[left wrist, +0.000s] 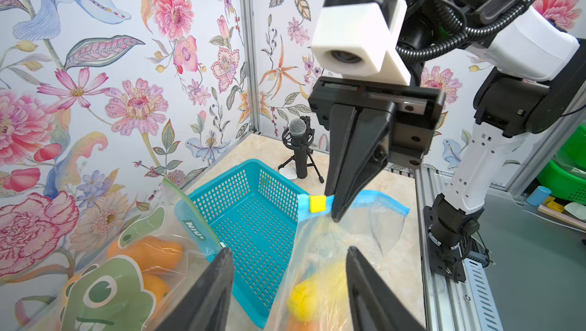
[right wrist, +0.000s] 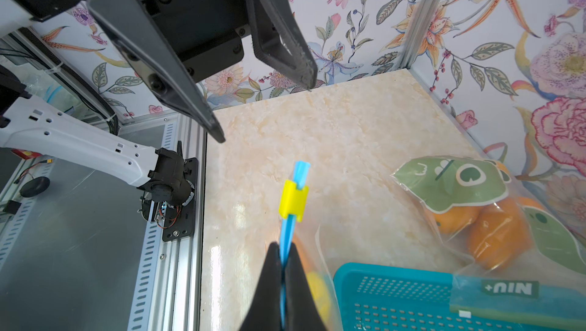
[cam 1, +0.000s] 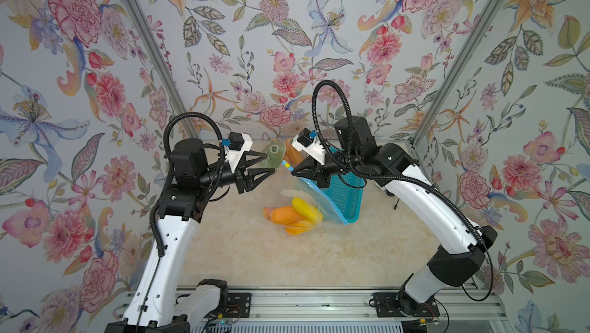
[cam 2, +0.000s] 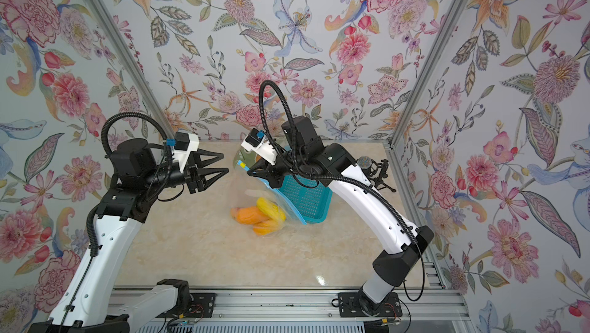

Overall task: Place the mango in a zip-top bag and seal the zipper
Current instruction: Adjust the zipper food storage bag at the center of the board.

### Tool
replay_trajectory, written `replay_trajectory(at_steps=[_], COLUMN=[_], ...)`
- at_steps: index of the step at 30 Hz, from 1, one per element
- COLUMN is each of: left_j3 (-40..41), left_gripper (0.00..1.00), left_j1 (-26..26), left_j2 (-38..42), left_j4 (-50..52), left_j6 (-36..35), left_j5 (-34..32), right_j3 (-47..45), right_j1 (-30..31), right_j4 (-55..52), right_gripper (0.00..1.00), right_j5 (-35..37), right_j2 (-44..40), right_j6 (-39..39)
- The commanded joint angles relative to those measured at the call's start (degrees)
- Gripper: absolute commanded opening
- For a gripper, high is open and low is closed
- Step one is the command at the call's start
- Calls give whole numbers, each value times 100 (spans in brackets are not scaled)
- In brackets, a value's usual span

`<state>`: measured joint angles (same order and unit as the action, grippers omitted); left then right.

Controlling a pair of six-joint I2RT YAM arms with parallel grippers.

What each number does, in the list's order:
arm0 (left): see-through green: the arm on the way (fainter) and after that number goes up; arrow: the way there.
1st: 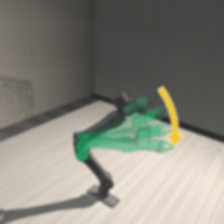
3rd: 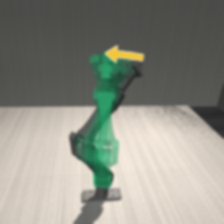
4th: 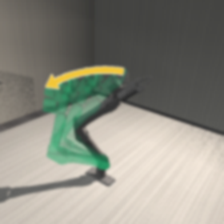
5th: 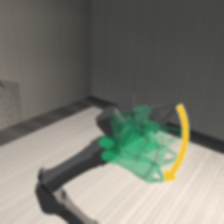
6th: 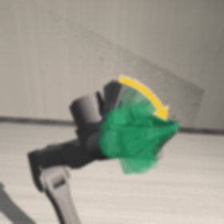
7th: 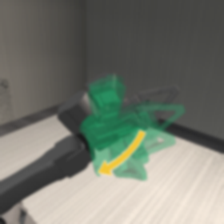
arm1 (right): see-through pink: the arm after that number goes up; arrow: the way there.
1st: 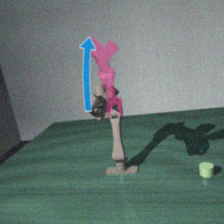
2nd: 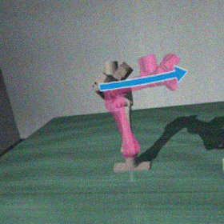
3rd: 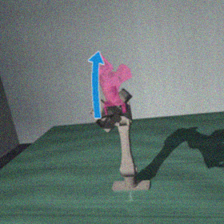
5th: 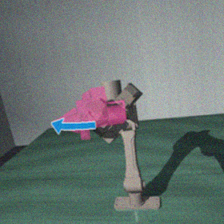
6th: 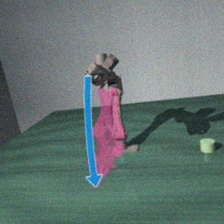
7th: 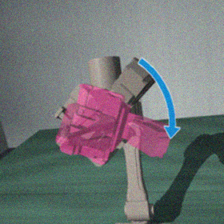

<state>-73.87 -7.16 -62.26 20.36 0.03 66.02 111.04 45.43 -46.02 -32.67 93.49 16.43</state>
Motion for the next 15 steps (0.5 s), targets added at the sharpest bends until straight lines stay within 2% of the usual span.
replay_trajectory(at_steps=[1,5,12,15], left_j3=[38,197,529,636], left_gripper=[60,60,61,57], left_j1=[-258,-533,-532,-528], left_j2=[-67,-32,200,288], left_j4=[248,517,599,620], left_j6=[-43,-232,-340,-366], left_j5=[89,-150,-360,-289], right_j3=[-355,-626,-923,-1012], right_j1=[245,396,408,409], right_j4=[-79,120,526,620], right_gripper=[0,0,0,0], right_j5=[322,505,467,470], right_j2=[-193,-355,-587,-668], right_j6=[665,902,832,801])
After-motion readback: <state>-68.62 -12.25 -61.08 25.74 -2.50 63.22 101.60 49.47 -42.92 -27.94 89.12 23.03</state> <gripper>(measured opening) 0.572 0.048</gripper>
